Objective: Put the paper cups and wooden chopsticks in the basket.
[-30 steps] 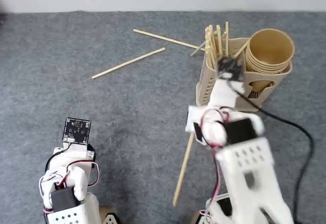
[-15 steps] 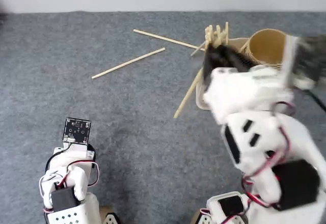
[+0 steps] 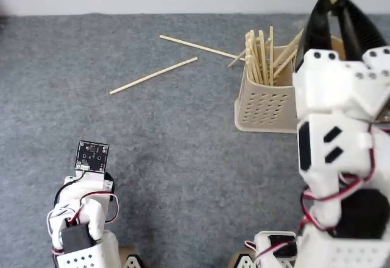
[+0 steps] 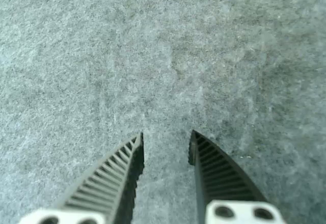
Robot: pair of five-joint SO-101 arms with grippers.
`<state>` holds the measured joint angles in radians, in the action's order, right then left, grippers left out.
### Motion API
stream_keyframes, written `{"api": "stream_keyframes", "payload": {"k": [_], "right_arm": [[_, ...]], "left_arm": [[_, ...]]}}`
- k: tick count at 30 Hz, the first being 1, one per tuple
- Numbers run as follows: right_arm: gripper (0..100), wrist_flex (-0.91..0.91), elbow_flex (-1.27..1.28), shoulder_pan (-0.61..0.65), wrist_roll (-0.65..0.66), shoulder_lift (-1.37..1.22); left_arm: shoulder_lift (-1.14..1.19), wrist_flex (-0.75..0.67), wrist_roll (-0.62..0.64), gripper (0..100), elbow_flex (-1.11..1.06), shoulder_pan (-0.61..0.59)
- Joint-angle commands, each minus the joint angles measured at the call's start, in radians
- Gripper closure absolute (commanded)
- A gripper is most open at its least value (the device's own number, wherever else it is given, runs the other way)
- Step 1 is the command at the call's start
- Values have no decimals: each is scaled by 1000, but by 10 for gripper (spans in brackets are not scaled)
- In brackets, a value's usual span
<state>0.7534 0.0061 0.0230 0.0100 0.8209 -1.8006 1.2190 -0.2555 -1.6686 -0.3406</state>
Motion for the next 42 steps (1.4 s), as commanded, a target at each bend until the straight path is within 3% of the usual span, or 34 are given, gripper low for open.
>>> {"api": "stream_keyframes", "payload": {"k": [1, 8, 13, 19, 23, 27, 32, 36, 42], "right_arm": [[991, -154, 123, -5, 58, -15], [987, -440, 451, -4, 141, -13], [941, -453, 508, -2, 140, -13], [808, -320, 480, 2, 63, 2], [853, -114, 394, 2, -61, 31], [989, 119, 353, 2, -176, 99], [993, 331, 397, 2, -252, 196], [989, 412, 486, 2, -259, 272], [989, 414, 717, -2, -259, 406]], "left_arm": [[-9, -20, -9, 855, 4, -5], [-9, -20, -9, 855, 4, -5], [-9, -20, -9, 855, 4, -5], [-9, -20, -9, 854, 5, -5], [-11, -21, -9, 853, 12, -5], [-11, -66, -8, 854, 12, -8], [-11, -97, -8, 855, 70, -3], [-6, -97, -6, 855, 151, 0], [-2, -81, -5, 869, 228, 110]]}}
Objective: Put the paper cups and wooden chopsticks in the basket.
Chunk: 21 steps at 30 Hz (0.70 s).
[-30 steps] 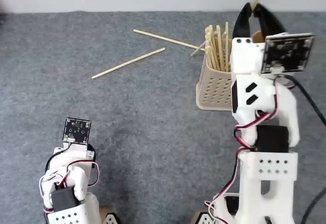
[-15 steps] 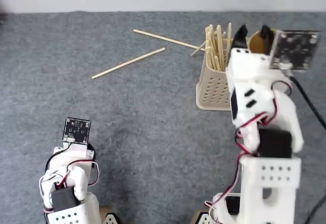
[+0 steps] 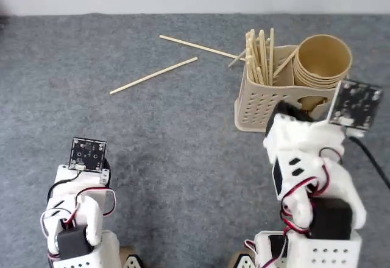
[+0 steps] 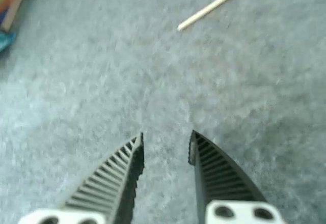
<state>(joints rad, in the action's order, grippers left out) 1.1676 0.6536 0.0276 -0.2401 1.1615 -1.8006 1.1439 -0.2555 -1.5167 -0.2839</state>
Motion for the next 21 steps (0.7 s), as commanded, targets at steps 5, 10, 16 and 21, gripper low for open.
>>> {"api": "stream_keyframes", "payload": {"k": [5, 10, 16, 21], "right_arm": [[990, -2, 235, -7, -9, 182], [990, -10, 359, -5, -11, 278], [990, -113, 517, -2, -26, 348], [990, -173, 609, -2, -89, 363]], "left_arm": [[-2, -6, -5, 873, 124, 133], [-2, -14, -5, 870, 153, 195], [32, -14, -5, 870, 231, 215], [308, -15, -6, 870, 389, 215]]}}
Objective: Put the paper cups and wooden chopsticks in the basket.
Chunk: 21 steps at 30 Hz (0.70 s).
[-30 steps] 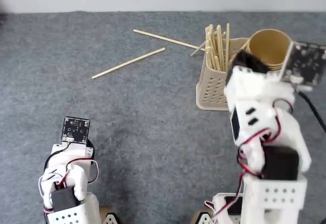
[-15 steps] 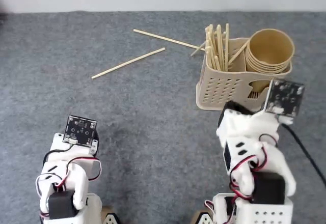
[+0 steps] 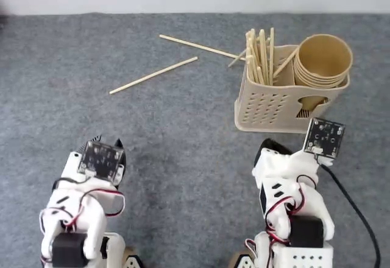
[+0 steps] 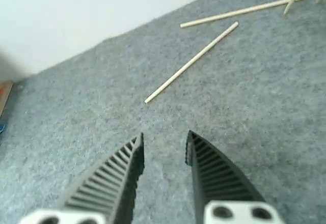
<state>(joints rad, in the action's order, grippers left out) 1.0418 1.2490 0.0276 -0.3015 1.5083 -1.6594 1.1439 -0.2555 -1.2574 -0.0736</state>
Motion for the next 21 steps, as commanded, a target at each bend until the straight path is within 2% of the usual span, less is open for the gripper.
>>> {"api": "stream_keyframes", "payload": {"k": [1, 11, 16, 21], "right_arm": [[990, -58, 23, -2, -35, 18], [990, -156, 118, 28, -48, 18], [990, -205, 173, 88, -44, 18], [990, -213, 184, 96, -46, 18]], "left_arm": [[245, -15, -8, 870, 174, 5], [1033, -15, -26, 869, 651, 5], [1438, -9, -147, 869, 915, 5], [1814, -6, -252, 869, 1188, -3]]}}
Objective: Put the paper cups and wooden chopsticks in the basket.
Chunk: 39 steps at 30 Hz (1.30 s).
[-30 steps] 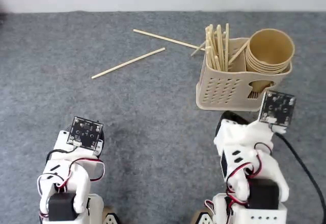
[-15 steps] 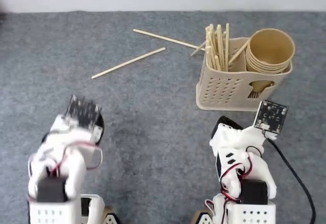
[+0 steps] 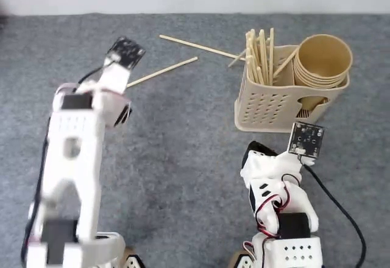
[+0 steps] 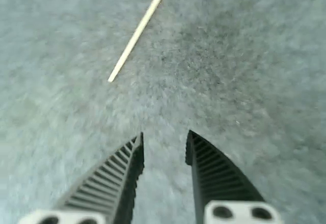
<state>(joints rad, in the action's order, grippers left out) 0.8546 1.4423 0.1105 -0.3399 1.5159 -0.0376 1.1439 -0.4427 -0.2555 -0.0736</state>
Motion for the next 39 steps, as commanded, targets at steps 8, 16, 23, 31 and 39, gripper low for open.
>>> {"api": "stream_keyframes", "payload": {"k": [8, 16, 23, 31, 39], "right_arm": [[990, -19, -9, 13, -8, 10], [990, -16, -8, 13, -6, 10], [990, -16, -8, 15, -8, 10], [990, -16, -8, 15, -8, 10], [990, -15, -8, 15, -9, 10]], "left_arm": [[638, 192, -104, 773, 742, -37], [999, 318, -107, 772, 1331, -89], [1289, 400, -107, 772, 1681, -77], [1424, 416, -109, 855, 1748, -72], [1487, 489, -163, 891, 1753, -63]]}}
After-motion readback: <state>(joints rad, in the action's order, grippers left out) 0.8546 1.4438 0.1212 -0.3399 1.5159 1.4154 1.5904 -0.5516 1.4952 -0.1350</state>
